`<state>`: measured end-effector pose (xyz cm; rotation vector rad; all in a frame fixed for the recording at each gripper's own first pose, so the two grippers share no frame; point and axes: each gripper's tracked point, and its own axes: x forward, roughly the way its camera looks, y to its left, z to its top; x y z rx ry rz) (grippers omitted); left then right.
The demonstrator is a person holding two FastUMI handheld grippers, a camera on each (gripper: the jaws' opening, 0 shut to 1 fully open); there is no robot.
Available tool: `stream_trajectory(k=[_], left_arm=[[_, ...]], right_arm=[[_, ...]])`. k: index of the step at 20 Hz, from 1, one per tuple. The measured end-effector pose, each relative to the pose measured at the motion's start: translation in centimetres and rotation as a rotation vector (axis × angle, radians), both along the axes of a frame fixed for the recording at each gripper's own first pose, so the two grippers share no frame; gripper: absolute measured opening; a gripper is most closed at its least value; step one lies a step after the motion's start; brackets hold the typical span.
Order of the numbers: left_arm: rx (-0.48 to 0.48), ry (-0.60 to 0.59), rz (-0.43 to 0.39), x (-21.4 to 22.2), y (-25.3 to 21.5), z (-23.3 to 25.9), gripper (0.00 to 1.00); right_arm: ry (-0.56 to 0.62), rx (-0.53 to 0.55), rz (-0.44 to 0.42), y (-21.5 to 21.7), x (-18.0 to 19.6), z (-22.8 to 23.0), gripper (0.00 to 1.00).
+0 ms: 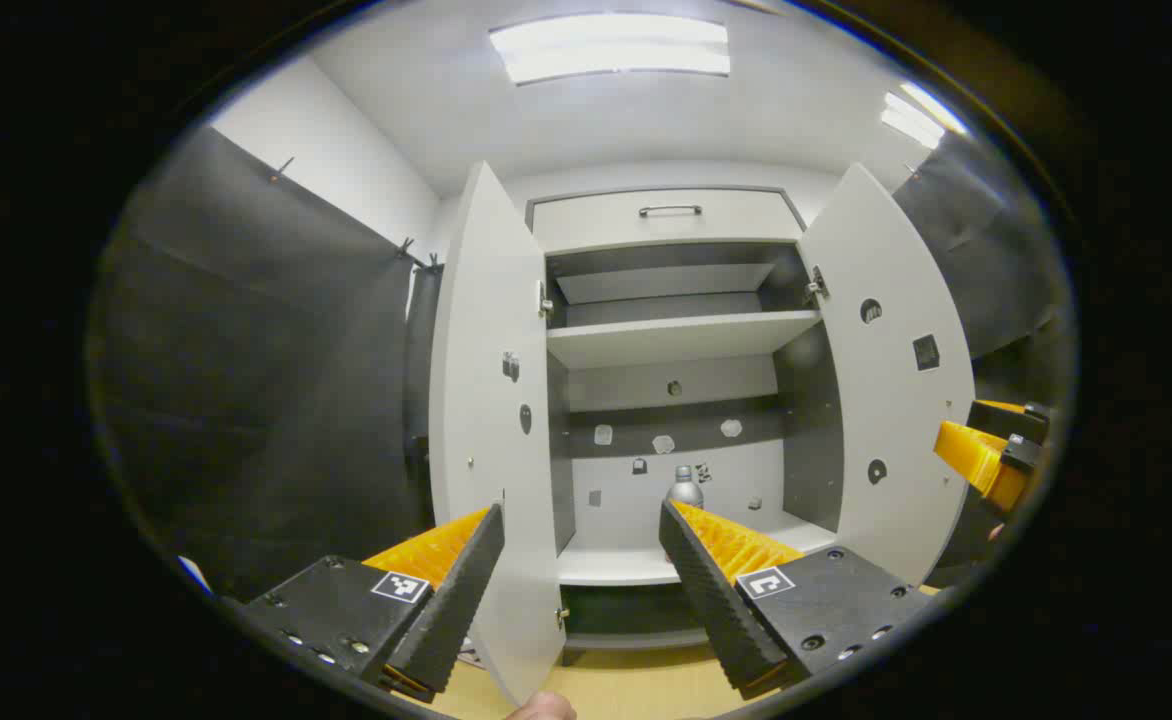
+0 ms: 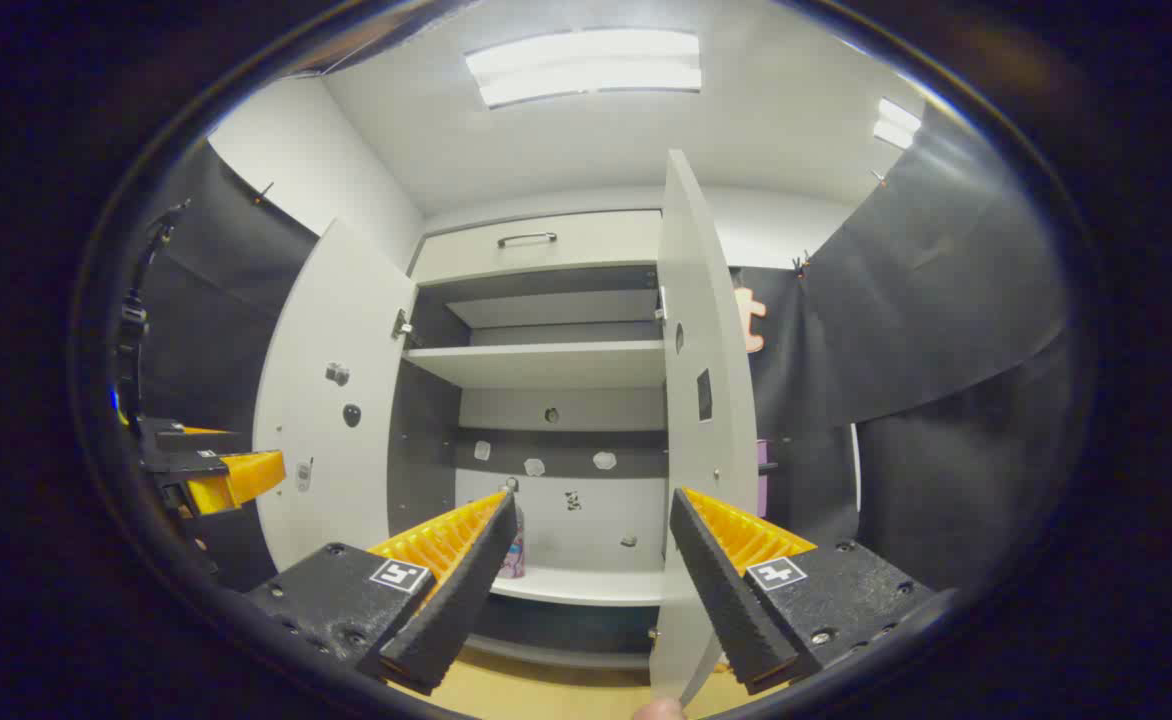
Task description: Grasp the bottle in the cabinet with the left hand and place it on the coaster, then close the right door with the right hand and the left door with the left hand.
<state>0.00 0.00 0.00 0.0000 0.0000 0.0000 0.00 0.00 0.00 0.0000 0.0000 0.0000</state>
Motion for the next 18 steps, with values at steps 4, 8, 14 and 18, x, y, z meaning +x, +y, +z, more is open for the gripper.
stream_trajectory(k=[4,8,14,18], left_arm=[[-0.016,0.000,-0.008,0.7,0.3,-0.1,0.97],[-0.052,0.021,-0.056,1.9,-0.7,-0.8,0.99],[-0.037,0.043,-0.091,2.9,-2.0,-1.3,0.99],[-0.046,0.055,-0.107,4.1,-3.1,-1.7,0.99]], right_arm=[[-0.005,-0.025,-0.036,0.1,-0.1,0.3,1.00],[-0.017,-0.037,-0.072,-0.4,0.0,0.6,0.99],[-0.020,-0.038,-0.085,-1.1,0.2,0.7,1.00],[-0.002,-0.024,-0.098,-2.3,-0.1,0.2,1.00]])
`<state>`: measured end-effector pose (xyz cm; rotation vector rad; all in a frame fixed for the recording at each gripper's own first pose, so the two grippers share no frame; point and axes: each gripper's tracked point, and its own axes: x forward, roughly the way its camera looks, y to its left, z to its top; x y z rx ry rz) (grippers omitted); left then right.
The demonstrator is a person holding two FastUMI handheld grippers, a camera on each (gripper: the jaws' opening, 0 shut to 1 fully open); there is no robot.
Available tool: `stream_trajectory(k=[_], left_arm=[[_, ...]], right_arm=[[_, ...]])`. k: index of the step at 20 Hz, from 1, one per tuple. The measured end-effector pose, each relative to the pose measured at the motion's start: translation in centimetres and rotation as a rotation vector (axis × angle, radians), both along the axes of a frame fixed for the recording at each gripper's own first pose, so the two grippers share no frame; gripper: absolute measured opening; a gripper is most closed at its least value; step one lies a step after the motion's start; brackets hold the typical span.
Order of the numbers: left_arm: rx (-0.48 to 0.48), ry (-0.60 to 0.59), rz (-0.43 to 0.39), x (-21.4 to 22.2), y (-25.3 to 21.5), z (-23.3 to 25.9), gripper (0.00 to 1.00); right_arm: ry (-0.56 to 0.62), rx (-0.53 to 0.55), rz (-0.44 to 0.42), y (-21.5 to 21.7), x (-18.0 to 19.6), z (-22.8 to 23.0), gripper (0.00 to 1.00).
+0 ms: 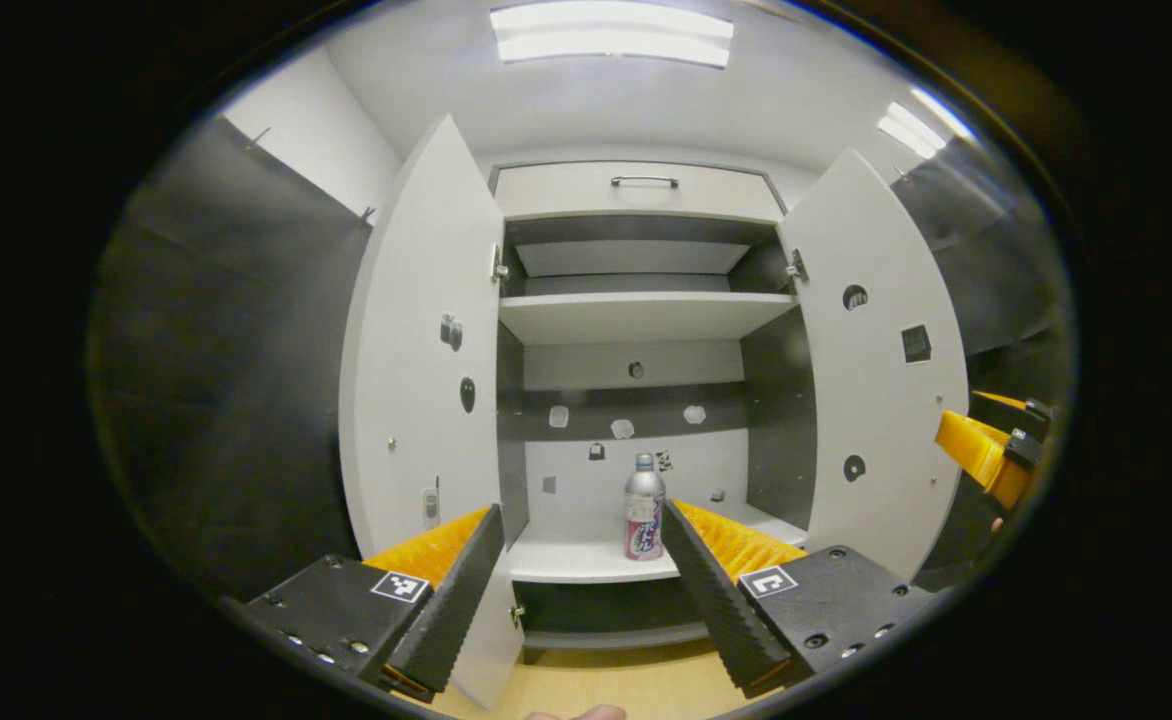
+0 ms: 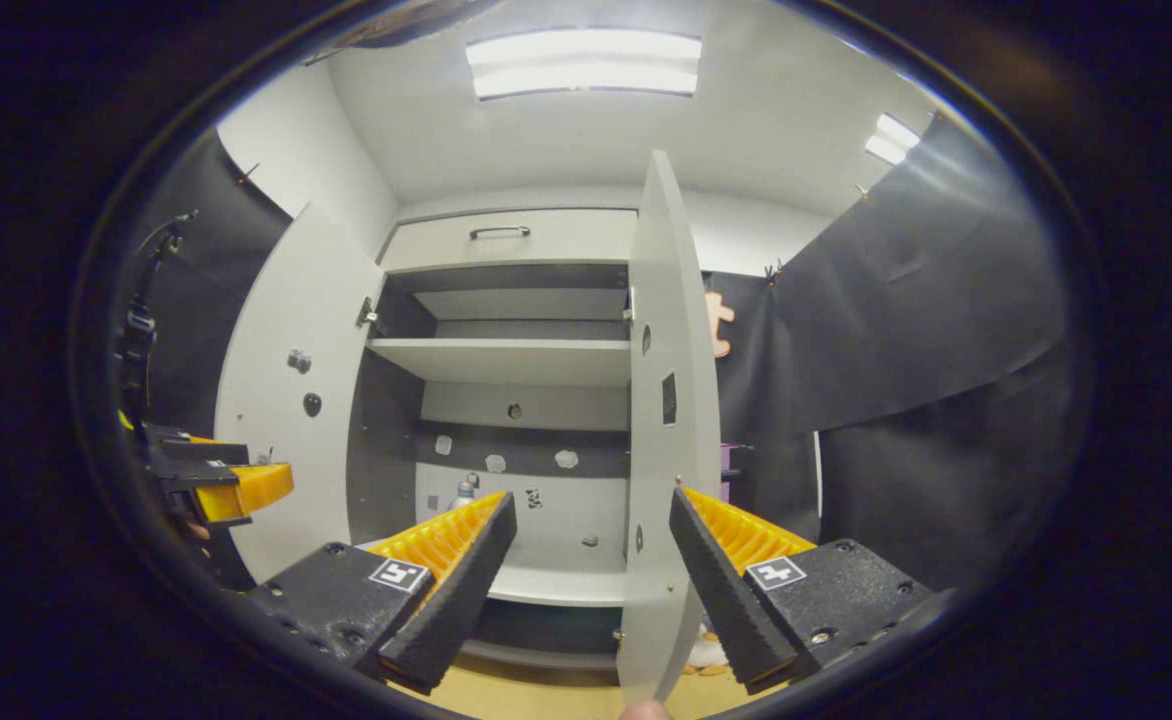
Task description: Grasp the bottle in the cabinet with the left hand and place it on the coaster, then close the right door with the right hand and the left door with the left hand.
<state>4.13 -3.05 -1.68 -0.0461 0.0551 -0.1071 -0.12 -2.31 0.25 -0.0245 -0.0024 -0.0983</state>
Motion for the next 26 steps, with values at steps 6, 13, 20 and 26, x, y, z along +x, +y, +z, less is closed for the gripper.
stream_trajectory(k=[6,13,20,26], left_arm=[[-0.032,0.017,-0.073,3.9,-3.4,-0.8,0.99],[-0.053,0.104,-0.126,9.1,-7.2,-4.3,0.97],[-0.030,0.138,-0.159,13.5,-9.7,-8.4,0.96],[-0.065,0.211,-0.173,18.7,-12.2,-11.8,0.96]], right_arm=[[0.015,-0.019,-0.057,-2.6,-1.5,-0.1,1.00],[0.043,-0.025,-0.158,-6.3,-4.2,-0.8,0.99],[0.063,-0.069,-0.285,-9.8,-6.8,-0.9,1.00],[0.102,-0.134,-0.409,-12.8,-9.2,-1.1,1.00]])
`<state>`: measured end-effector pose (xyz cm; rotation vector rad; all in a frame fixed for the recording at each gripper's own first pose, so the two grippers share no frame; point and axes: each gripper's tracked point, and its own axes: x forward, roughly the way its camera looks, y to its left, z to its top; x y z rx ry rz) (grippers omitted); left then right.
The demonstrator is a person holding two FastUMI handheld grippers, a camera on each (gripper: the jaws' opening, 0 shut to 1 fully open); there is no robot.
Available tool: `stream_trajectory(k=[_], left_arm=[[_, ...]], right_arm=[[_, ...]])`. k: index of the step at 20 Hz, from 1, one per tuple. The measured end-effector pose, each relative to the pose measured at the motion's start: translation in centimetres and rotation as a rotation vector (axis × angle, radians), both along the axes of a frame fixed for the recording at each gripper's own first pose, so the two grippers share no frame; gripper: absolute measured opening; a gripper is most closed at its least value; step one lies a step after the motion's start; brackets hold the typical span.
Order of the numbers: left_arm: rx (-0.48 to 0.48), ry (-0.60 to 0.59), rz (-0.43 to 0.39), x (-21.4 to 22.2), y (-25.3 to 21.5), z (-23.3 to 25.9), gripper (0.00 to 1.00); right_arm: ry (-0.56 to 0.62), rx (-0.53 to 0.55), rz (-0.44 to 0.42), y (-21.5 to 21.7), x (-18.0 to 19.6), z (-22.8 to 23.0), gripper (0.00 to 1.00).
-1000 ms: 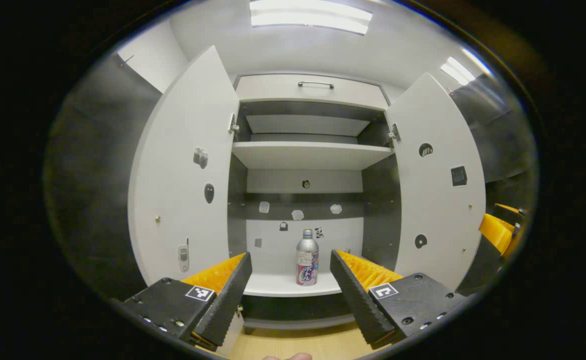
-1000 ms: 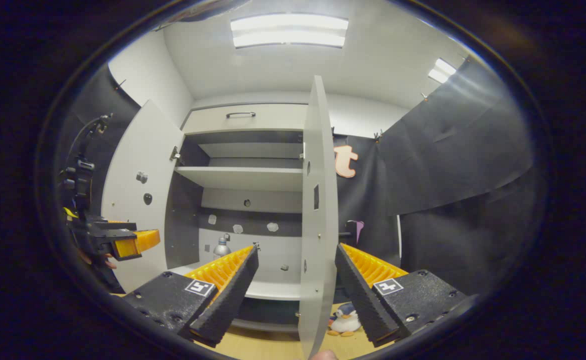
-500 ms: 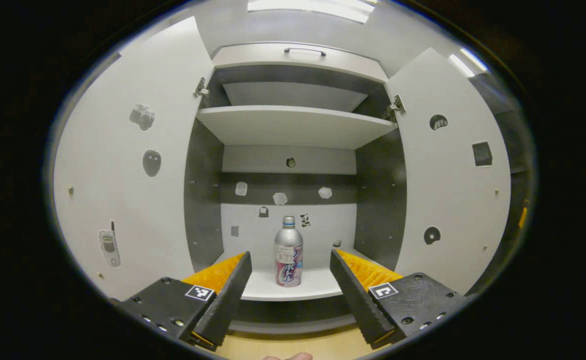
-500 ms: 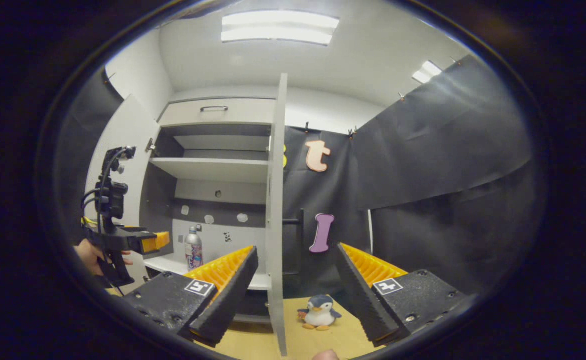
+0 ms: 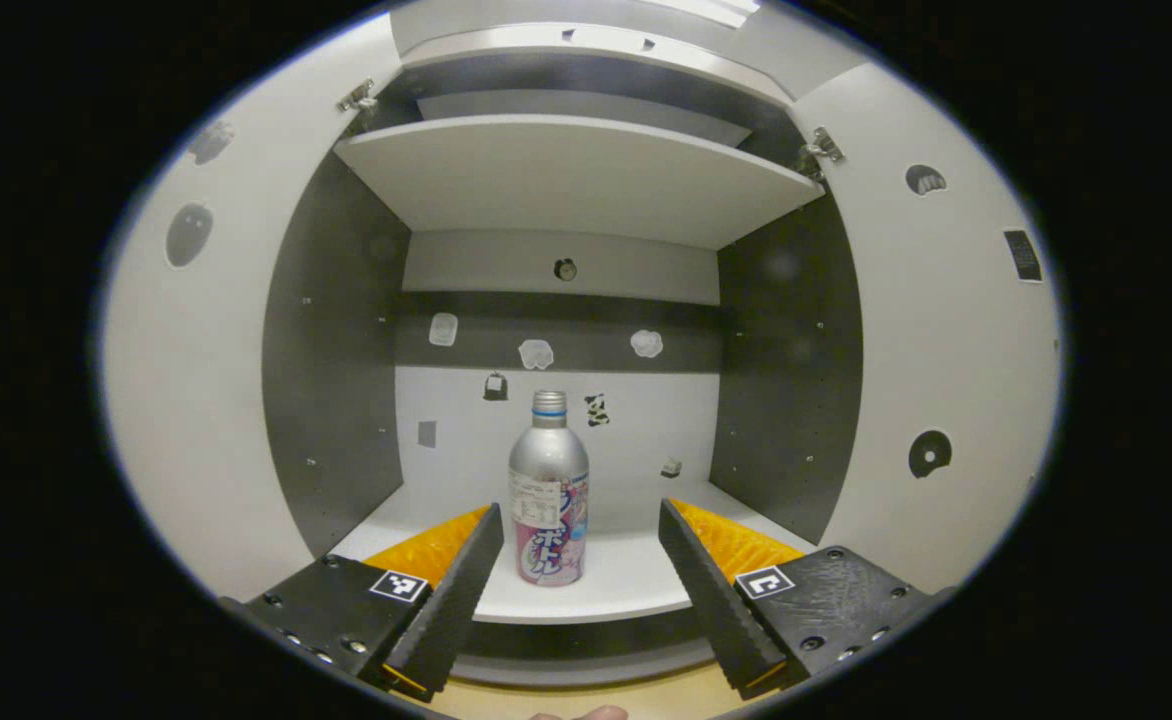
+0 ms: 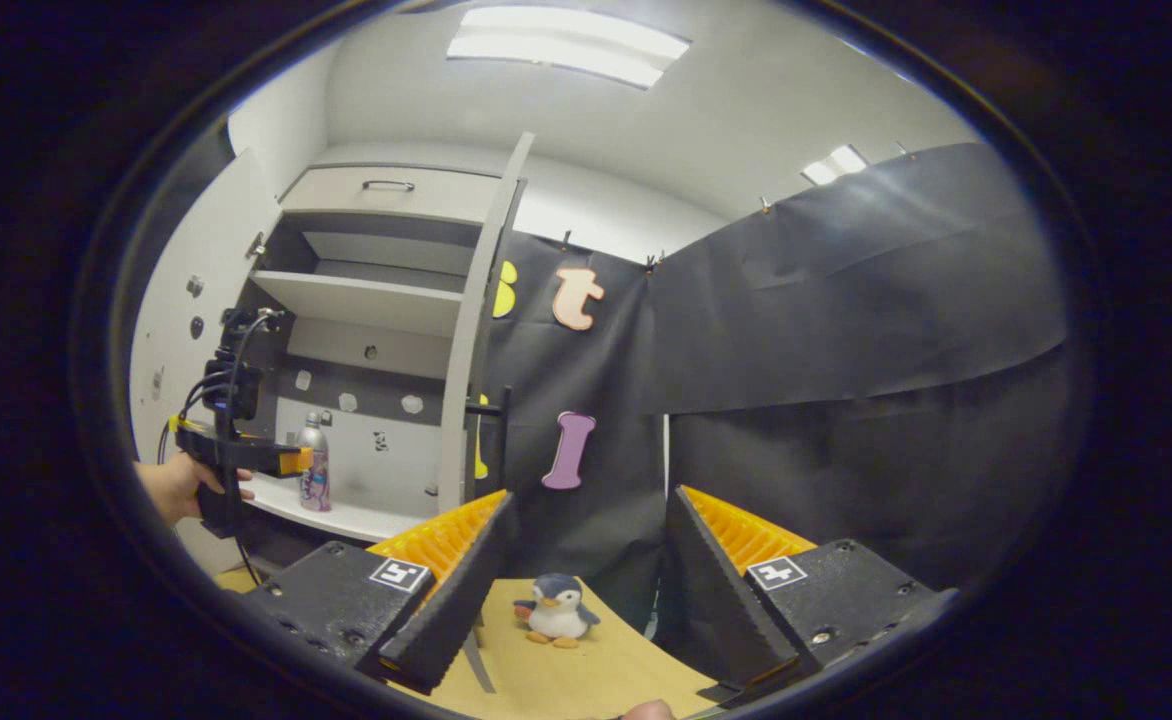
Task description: Grasp the bottle in the cabinet with the left hand and place it on the coaster, then close the right door with the right hand and the left door with the left hand.
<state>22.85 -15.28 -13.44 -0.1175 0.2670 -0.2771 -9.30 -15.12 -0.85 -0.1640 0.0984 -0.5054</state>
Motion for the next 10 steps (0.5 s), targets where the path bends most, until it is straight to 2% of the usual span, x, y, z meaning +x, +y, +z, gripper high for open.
stream_trajectory(k=[3,4,6,10], left_arm=[[0.024,0.008,0.020,2.6,-0.1,-1.3,0.96],[0.029,0.018,0.028,3.2,0.0,-1.8,1.00],[0.031,0.020,0.064,4.5,0.5,-2.3,0.96],[0.037,0.041,0.039,6.9,-0.3,-3.8,0.95]], right_arm=[[-0.005,-0.011,-0.050,-1.3,-0.9,0.2,1.00],[-0.005,-0.013,-0.067,-1.7,-1.2,0.1,1.00],[0.003,-0.011,-0.091,-2.3,-1.7,0.0,1.00],[0.016,0.001,-0.127,-3.2,-2.1,-0.5,1.00]])
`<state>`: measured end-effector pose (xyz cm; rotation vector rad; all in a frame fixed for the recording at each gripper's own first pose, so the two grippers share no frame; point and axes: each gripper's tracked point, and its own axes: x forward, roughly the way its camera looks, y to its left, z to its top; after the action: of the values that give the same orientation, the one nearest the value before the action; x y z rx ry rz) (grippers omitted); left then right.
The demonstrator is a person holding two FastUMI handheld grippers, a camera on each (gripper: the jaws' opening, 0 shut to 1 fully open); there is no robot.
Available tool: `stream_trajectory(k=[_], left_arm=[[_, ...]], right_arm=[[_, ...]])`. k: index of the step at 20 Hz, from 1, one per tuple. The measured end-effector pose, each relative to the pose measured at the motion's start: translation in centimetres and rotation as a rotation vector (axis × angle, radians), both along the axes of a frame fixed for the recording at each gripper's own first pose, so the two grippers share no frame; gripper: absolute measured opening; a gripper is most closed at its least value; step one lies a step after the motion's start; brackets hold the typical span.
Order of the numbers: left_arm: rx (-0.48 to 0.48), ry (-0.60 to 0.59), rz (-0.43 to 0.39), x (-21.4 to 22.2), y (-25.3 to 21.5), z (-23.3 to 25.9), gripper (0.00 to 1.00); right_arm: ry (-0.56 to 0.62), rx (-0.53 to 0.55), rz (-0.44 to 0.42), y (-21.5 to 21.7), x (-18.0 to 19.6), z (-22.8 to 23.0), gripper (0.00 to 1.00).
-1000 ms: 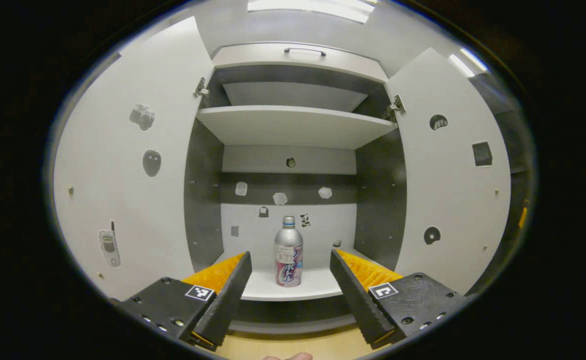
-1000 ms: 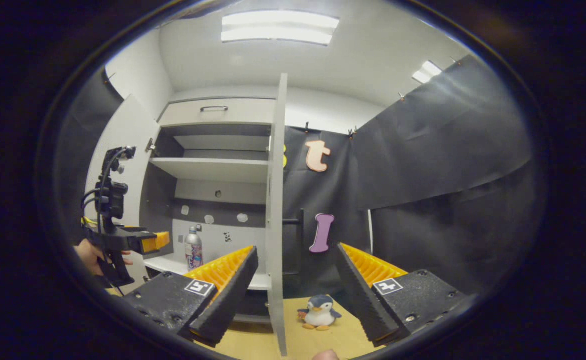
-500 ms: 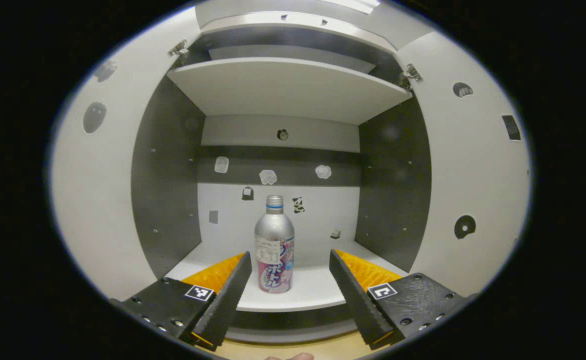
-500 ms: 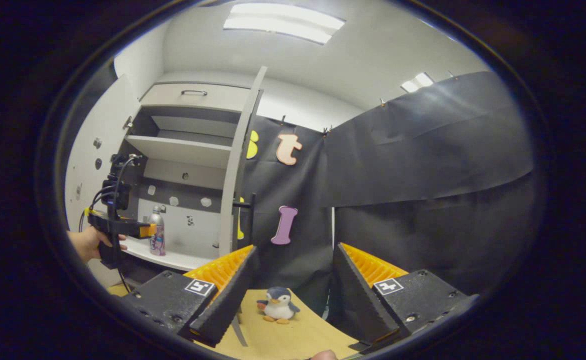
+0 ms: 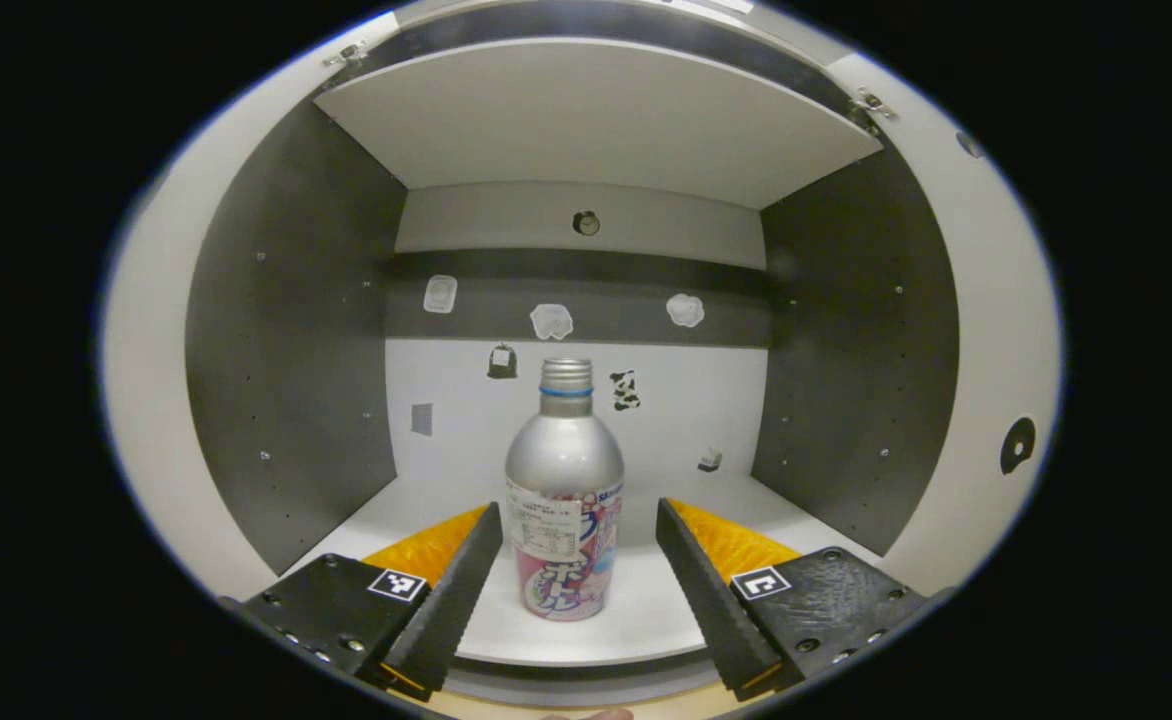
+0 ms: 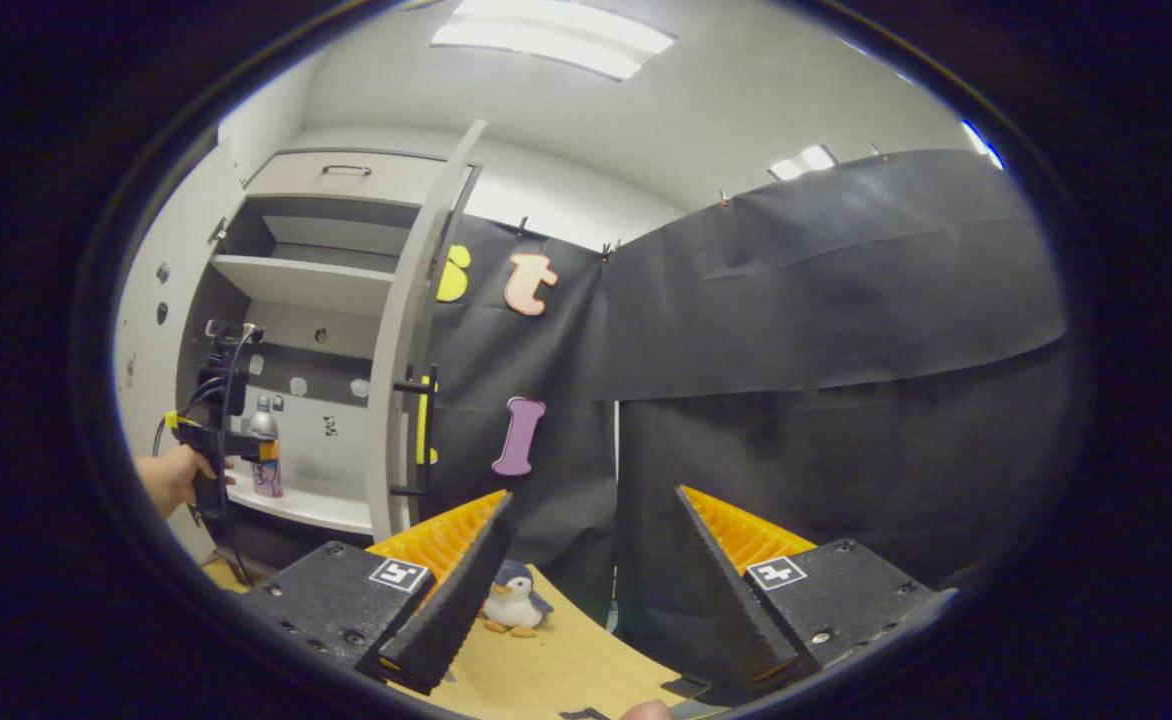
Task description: Grasp the bottle in the cabinet with the left hand and place it on the coaster, then close the right door with the right hand and the left door with the left hand.
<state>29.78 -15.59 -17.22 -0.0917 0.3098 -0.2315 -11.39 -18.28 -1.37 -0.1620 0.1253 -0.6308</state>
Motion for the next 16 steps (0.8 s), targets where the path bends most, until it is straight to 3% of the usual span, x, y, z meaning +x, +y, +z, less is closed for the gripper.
stream_trajectory(k=[4,9,13,14,15,16], left_arm=[[0.031,-0.003,-0.002,1.5,-0.2,-0.8,0.94],[0.018,0.012,0.009,2.0,-0.1,-1.4,0.80],[0.011,-0.019,0.023,1.5,0.3,-0.3,0.80],[0.012,-0.028,0.023,1.2,0.4,0.1,0.76],[0.010,-0.033,0.017,0.7,0.4,0.3,0.80],[0.011,-0.038,0.015,0.2,0.6,0.5,0.76]], right_arm=[[0.020,0.013,-0.007,-0.1,0.3,-0.7,1.00],[0.027,0.008,-0.005,-0.2,0.5,-0.7,1.00],[0.022,0.021,0.007,-0.2,0.7,-0.7,1.00],[0.018,0.023,0.017,-0.2,0.8,-0.7,1.00],[0.015,0.024,0.029,0.0,0.9,-0.6,1.00],[0.016,0.025,0.041,0.1,1.0,-0.7,1.00]])
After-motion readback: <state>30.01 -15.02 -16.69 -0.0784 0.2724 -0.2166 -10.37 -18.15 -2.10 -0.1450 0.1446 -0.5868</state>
